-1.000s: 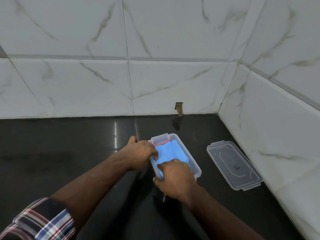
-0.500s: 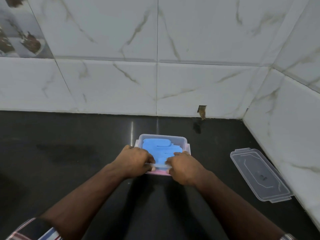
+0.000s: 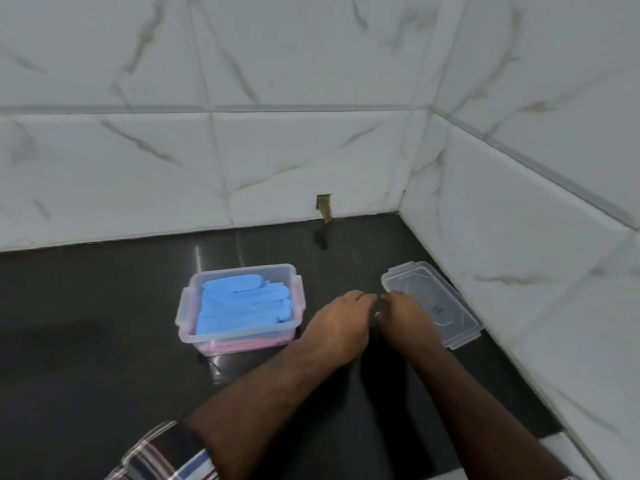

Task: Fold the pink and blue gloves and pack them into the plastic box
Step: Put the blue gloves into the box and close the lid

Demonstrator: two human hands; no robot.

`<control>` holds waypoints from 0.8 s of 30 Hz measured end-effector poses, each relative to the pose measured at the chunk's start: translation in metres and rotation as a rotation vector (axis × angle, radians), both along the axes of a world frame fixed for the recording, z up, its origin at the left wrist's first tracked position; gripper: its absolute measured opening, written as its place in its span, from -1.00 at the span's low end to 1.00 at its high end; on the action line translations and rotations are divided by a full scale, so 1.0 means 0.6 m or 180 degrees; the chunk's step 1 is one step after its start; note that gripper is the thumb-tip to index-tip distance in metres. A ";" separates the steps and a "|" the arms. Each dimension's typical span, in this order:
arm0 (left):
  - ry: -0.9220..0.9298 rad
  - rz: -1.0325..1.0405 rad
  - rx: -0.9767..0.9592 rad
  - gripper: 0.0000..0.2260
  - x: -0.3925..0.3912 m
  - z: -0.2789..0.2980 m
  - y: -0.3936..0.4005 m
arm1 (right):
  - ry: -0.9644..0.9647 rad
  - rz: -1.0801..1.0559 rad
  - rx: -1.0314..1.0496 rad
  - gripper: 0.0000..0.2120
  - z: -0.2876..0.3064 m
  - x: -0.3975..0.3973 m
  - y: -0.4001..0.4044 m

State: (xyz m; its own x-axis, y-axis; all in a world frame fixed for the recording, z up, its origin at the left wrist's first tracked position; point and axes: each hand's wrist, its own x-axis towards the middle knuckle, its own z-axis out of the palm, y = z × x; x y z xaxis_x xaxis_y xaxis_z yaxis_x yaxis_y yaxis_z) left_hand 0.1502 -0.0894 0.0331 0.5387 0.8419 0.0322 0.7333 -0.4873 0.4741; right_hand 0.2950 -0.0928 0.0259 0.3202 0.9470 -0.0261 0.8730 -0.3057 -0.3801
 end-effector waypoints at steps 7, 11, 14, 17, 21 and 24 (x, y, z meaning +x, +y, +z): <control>0.0475 -0.0227 -0.0136 -0.57 0.094 -0.028 0.017 | -0.0365 0.0762 -0.0396 -0.74 -0.042 0.077 -0.032; 0.0572 0.0119 -0.0030 -0.55 0.099 -0.028 0.035 | -0.0094 0.1352 -0.0028 -0.77 -0.055 0.060 -0.068; 0.0483 0.0542 0.0039 -0.60 0.085 -0.027 0.057 | 0.0141 0.1648 0.0015 -0.72 -0.061 0.063 -0.093; 0.0526 0.0901 -0.0318 -0.58 0.063 -0.028 0.079 | 0.0483 0.1071 0.0532 -0.81 -0.058 0.095 -0.102; 0.0787 0.1055 -0.1019 -0.55 0.054 -0.033 0.091 | 0.0253 0.0012 0.0000 -0.66 -0.057 0.143 -0.099; 0.0916 0.1001 -0.1266 -0.58 0.055 -0.033 0.089 | 0.0712 -0.0299 -0.0349 -0.56 -0.056 0.142 -0.093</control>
State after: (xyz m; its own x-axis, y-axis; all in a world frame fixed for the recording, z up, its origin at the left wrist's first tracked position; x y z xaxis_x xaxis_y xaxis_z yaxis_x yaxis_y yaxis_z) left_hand 0.1830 -0.0357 0.0132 0.2011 0.8803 -0.4297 0.9404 -0.0506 0.3364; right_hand 0.3801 -0.1487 -0.0079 0.3812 0.9010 -0.2070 0.7368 -0.4313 -0.5206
